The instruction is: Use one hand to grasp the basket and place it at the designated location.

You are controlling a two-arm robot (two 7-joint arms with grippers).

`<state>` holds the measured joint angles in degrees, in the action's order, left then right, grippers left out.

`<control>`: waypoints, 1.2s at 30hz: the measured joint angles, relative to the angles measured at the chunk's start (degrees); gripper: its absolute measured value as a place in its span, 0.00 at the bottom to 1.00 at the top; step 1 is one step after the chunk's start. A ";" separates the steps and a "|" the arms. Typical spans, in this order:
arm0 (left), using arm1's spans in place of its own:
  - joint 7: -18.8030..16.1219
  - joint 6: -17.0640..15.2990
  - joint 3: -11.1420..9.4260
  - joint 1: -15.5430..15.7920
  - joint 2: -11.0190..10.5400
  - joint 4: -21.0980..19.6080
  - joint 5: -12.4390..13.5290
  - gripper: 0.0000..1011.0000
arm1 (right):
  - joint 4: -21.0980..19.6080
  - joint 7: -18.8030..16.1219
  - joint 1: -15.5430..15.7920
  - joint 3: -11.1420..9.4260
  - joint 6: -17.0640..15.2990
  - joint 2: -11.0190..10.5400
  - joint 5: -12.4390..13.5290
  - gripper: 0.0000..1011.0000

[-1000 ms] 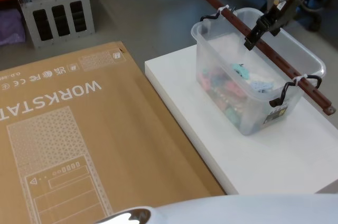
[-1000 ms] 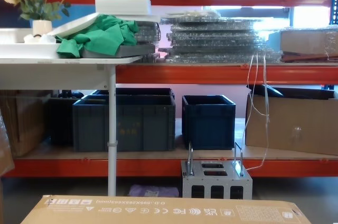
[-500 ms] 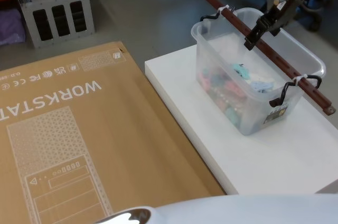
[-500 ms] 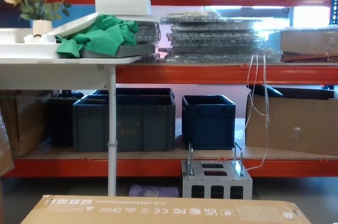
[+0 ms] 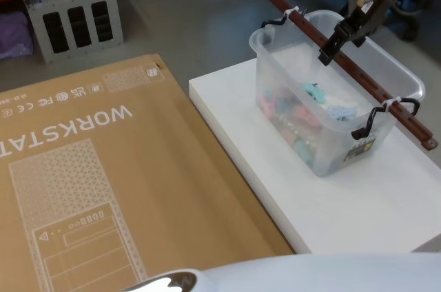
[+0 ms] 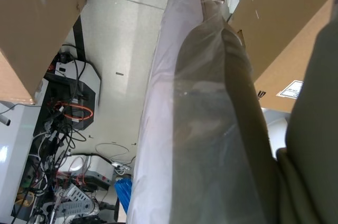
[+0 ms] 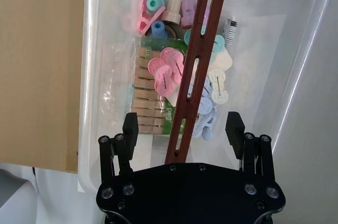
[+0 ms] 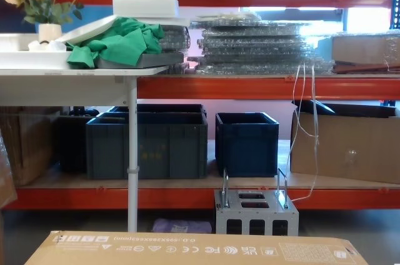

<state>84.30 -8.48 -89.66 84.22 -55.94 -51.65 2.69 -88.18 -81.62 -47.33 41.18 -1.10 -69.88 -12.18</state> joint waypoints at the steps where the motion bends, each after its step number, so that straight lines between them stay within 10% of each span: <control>1: 0.00 0.00 0.00 0.00 0.00 0.00 0.00 0.00 | 0.00 0.00 0.00 0.00 0.00 0.00 0.00 0.99; 36: 0.00 0.00 0.00 0.00 0.00 0.00 0.00 0.00 | 3.84 -1.57 -0.58 2.02 -2.29 2.16 -0.48 0.99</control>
<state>84.30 -8.49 -89.66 84.22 -55.94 -51.65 2.69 -84.34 -83.19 -47.91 43.20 -3.39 -67.72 -12.65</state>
